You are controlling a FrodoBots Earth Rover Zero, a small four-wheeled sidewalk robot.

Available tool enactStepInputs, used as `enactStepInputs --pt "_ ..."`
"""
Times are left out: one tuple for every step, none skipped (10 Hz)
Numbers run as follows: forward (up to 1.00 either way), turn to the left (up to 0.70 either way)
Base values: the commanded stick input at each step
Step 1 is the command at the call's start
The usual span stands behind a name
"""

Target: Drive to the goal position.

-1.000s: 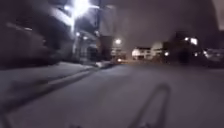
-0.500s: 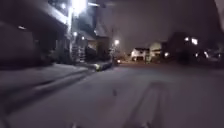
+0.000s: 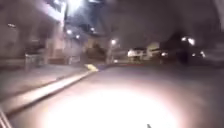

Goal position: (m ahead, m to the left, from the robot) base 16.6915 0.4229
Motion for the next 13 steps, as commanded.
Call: enactStepInputs --pt "1.00 -0.40" --pt "1.00 -0.40" --pt "1.00 -0.20" --pt "1.00 0.00" --pt "1.00 0.00" --pt "1.00 0.00" --pt "1.00 0.00" --pt "1.00 0.00" --pt "1.00 0.00" --pt "1.00 0.00" --pt "1.00 0.00" --pt "1.00 0.00" --pt "1.00 0.00"
